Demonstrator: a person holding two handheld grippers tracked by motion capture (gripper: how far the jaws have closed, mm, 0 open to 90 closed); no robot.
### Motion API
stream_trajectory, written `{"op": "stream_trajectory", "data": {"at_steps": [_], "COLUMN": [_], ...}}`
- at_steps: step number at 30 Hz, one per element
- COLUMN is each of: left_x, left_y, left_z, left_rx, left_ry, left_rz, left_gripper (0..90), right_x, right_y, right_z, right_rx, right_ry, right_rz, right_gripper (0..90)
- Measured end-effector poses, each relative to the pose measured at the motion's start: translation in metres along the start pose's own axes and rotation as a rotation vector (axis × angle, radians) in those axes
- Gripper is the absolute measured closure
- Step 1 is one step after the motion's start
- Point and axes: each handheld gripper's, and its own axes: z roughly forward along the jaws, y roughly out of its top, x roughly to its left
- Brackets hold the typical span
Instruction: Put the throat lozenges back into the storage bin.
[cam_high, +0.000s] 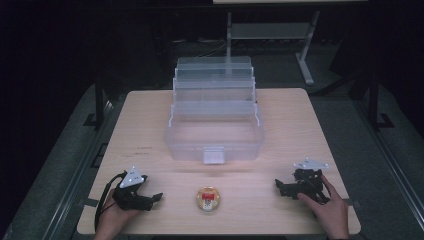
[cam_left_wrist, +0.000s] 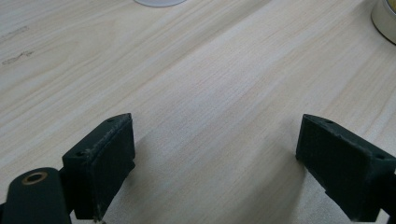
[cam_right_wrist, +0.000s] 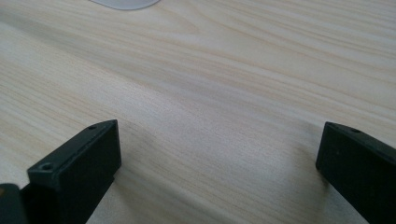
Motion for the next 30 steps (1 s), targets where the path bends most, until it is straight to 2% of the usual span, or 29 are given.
{"op": "stream_trajectory", "data": {"at_steps": [7,10,21,30], "left_x": [0.001,0.001,-0.006,-0.012], "left_y": [0.000,0.003,0.016,0.033], "left_z": [0.000,-0.002,-0.003,-0.009], "left_rx": [-0.002,0.026,0.066,0.098], "left_ry": [-0.005,-0.006,-0.029,-0.043], "left_rz": [-0.007,-0.003,0.028,0.058], "left_gripper": [11.4,12.4,12.4,12.7], "right_x": [0.000,0.000,0.000,0.000], "right_y": [0.000,0.000,0.000,0.000], "right_z": [0.000,0.000,0.000,0.000], "right_rx": [0.000,0.000,0.000,0.000], "right_ry": [0.000,0.000,0.000,0.000], "right_rz": [0.000,0.000,0.000,-0.002], "right_gripper": [0.0,0.0,0.0,0.0]}}
